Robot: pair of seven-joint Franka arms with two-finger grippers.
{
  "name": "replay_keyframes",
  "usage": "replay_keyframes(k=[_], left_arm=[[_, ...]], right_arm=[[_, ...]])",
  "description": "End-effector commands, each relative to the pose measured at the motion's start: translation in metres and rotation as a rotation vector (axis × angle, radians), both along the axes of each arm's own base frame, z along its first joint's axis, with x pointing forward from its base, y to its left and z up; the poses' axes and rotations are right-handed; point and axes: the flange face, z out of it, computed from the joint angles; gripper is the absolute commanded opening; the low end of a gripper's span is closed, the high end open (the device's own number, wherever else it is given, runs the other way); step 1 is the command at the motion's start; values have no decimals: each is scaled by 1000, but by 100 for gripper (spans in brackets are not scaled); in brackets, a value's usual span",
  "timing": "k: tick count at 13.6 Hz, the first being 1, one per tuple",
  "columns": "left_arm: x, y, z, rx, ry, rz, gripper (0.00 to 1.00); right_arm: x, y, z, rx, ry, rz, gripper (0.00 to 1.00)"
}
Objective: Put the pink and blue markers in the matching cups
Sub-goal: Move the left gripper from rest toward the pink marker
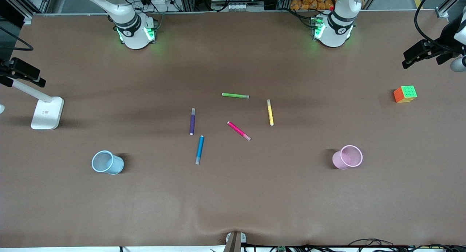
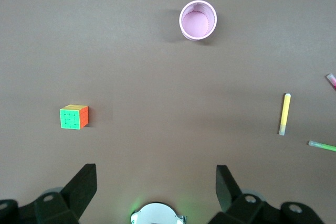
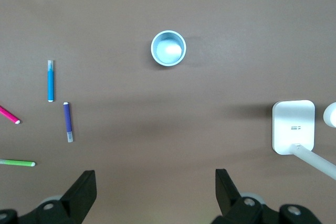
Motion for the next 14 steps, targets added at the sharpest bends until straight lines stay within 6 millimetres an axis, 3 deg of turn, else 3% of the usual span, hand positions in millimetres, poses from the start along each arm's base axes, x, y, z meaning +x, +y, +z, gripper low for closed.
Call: replay_keyframes(k=[1, 10, 12, 14], left_arm=[[1, 2, 5, -7, 3, -7, 100], [11, -13, -3, -11, 17, 16, 100], [15, -28, -13, -12, 34, 29, 100], [18, -59, -32, -14, 70, 56, 100]], right_arm=[[-3, 1, 0, 10, 2, -11, 100], [-2, -1, -1, 9, 4, -13, 100], [-2, -1, 0, 8, 3, -13, 100], [-2, -2, 0, 8, 3, -14, 100]])
